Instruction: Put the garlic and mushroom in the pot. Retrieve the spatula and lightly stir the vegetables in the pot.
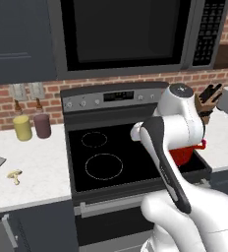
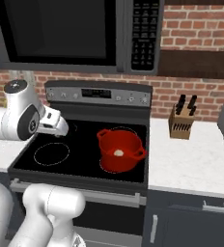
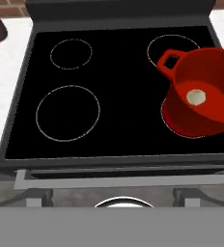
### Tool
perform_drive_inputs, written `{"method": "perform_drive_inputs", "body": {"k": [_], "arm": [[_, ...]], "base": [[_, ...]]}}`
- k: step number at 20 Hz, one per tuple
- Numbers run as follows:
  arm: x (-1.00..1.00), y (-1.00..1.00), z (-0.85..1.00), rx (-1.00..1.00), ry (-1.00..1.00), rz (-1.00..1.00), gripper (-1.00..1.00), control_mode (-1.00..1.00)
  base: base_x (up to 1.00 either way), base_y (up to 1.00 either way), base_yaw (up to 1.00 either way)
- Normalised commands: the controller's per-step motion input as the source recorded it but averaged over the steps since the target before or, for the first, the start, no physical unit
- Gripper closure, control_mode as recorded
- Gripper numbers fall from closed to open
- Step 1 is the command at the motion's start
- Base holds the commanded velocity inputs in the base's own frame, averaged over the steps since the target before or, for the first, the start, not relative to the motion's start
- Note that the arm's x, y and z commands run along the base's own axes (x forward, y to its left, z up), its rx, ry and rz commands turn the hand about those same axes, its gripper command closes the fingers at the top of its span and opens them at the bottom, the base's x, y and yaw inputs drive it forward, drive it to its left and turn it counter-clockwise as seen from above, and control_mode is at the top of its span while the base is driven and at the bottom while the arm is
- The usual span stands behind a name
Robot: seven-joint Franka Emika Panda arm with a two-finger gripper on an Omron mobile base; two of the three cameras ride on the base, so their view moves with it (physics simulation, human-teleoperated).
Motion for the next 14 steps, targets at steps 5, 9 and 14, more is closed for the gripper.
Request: {"method": "perform_drive_inputs", "body": {"k": [5, 9, 14], "arm": [[0.0, 0.0, 0.0, 0.0, 0.0, 0.0, -1.0, 1.0], [0.0, 0.0, 0.0, 0.0, 0.0, 0.0, -1.0, 1.0], [0.0, 0.0, 0.0, 0.0, 0.0, 0.0, -1.0, 1.0]], "base": [[0.0, 1.0, 0.0], [0.0, 1.0, 0.01], [0.0, 1.0, 0.04]]}}
